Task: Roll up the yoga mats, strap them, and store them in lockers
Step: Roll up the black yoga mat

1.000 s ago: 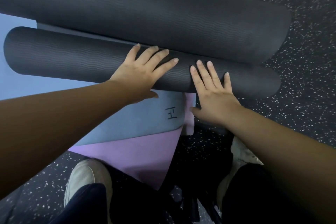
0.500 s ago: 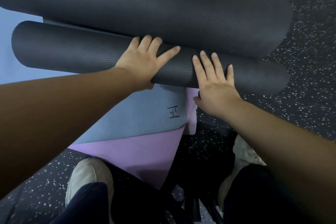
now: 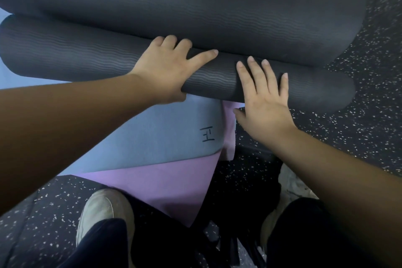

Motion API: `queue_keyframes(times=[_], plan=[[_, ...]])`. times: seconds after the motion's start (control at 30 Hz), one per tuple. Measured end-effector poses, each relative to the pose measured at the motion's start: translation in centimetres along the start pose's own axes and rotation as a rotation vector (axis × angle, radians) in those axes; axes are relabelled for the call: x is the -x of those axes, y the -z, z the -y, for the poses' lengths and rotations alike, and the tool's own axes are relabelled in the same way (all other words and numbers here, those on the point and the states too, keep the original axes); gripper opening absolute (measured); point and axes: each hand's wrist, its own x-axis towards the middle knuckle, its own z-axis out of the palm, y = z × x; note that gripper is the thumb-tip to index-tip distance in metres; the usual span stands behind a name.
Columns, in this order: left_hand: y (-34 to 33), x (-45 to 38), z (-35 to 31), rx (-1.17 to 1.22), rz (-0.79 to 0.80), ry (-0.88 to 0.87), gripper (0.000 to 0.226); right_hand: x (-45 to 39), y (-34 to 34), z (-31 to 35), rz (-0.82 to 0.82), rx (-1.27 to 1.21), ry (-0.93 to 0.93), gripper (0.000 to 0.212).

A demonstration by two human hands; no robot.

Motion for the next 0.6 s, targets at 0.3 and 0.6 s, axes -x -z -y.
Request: queue_keyframes(times=[0.3, 0.6], plan=[[0.4, 3.8, -0.3, 0.159, -0.1, -0.059, 0.101, 2.2, 2.2, -0.7, -0.149, 0.064, 0.138, 0.103], [-2.4, 10.1, -3.5, 0.245, -0.084, -0.186, 0.098, 6.8, 1.1, 0.1, 0.153, 0.032, 0.266, 0.103]])
